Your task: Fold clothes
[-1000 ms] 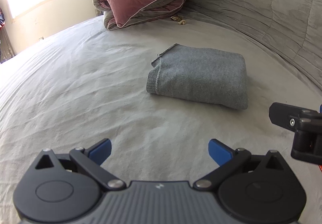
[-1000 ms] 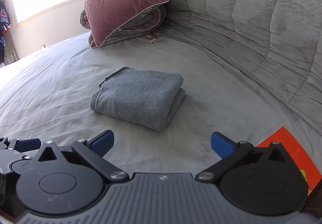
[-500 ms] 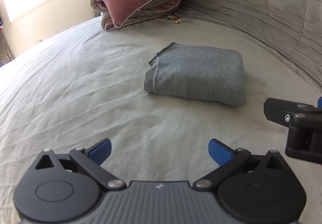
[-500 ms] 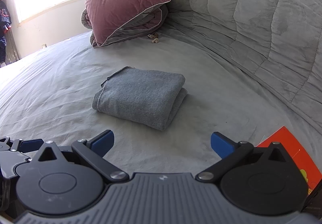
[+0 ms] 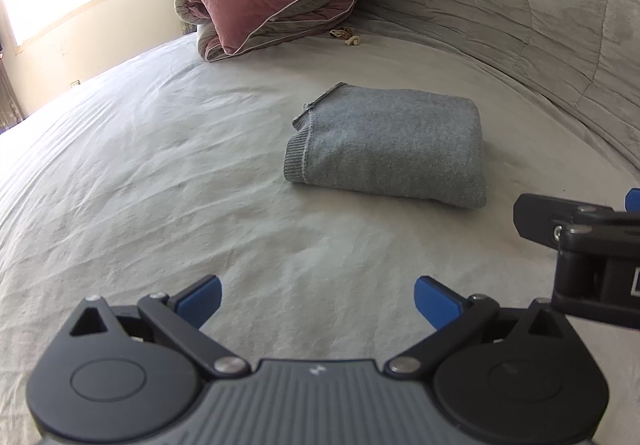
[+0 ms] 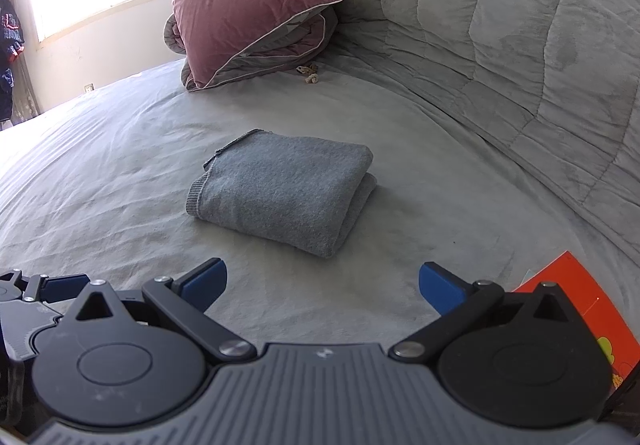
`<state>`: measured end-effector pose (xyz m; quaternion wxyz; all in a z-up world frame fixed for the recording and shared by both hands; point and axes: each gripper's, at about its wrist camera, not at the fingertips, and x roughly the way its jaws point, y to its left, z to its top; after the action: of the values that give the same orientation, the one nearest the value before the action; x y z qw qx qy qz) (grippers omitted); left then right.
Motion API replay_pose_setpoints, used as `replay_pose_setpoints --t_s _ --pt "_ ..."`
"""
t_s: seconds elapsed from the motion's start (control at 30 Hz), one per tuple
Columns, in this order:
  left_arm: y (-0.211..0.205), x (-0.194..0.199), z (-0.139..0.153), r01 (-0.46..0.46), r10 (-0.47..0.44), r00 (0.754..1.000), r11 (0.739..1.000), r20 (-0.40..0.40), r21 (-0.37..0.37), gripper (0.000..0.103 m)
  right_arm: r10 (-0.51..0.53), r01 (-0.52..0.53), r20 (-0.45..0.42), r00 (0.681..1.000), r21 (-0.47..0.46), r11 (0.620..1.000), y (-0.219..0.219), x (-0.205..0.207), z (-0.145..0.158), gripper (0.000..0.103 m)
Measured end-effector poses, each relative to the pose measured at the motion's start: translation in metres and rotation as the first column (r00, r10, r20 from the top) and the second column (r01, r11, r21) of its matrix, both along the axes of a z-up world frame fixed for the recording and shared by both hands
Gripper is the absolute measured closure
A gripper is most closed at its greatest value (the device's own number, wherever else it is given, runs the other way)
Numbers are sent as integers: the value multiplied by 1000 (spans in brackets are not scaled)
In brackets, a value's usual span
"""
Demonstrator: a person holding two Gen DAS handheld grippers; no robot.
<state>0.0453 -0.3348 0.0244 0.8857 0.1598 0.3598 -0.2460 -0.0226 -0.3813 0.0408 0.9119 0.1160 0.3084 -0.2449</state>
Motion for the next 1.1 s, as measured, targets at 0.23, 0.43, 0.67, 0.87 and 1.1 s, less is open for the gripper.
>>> replay_pose_setpoints --t_s 0.23,0.43,0.67,0.87,1.1 --pt "1 0 0 4 -4 1000 1000 0 4 1 9 -9 -7 1000 -1 1000 3 4 -2 0" --pt "1 0 -1 9 -9 1000 1000 5 17 1 12 -13 -10 1000 -4 1000 3 5 -2 0" --pt "2 0 -1 6 -6 1000 1000 4 18 1 16 -16 -17 1000 -6 1000 5 6 -2 0" --pt "3 -1 1 5 -5 1000 1000 3 23 1 19 -19 -21 1000 -20 1000 7 5 0 0" --pt "7 -12 8 16 -16 1000 1000 9 24 1 13 -14 -19 1000 -40 999 6 -5 7 0"
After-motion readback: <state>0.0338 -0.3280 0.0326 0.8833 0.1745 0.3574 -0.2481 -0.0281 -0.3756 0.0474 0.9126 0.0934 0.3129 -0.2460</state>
